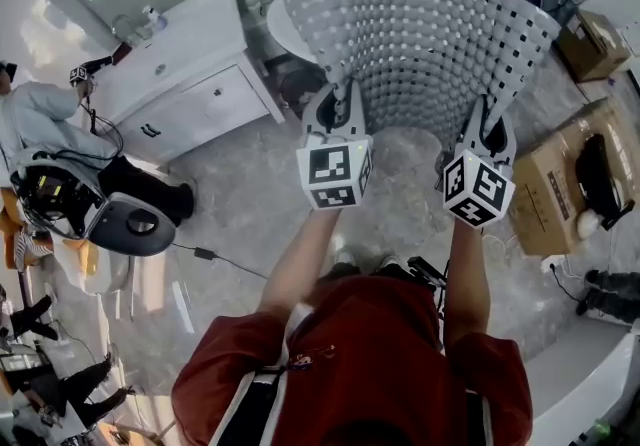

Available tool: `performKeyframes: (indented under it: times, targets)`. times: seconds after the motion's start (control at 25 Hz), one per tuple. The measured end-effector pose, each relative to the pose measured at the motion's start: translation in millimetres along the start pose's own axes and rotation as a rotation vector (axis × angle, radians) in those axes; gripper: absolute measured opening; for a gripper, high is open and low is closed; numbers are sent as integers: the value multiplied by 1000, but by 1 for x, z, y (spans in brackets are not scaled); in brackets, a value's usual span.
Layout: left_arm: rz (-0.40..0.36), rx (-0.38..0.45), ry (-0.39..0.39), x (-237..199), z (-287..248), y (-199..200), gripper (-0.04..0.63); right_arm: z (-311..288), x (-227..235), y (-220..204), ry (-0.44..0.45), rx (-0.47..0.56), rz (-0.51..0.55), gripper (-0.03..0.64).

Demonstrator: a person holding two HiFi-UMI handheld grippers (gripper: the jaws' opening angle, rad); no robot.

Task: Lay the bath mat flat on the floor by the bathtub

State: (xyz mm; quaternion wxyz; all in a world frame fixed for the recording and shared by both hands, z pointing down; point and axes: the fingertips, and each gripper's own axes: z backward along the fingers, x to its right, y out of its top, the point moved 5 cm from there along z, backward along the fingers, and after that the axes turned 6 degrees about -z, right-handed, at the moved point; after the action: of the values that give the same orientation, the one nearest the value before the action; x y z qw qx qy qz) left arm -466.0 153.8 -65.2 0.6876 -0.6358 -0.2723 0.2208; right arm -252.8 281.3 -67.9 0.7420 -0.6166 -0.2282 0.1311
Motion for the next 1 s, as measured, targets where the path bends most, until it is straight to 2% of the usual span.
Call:
performKeyframes:
  times: [0.68, 1.0]
  targets:
    - [17, 14, -92, -34, -2, -14, 49, 13, -26, -5, -54, 36, 63, 82]
    - [15, 6, -118, -16, -25, -21, 49, -1, -6, -19, -71, 24, 38, 78]
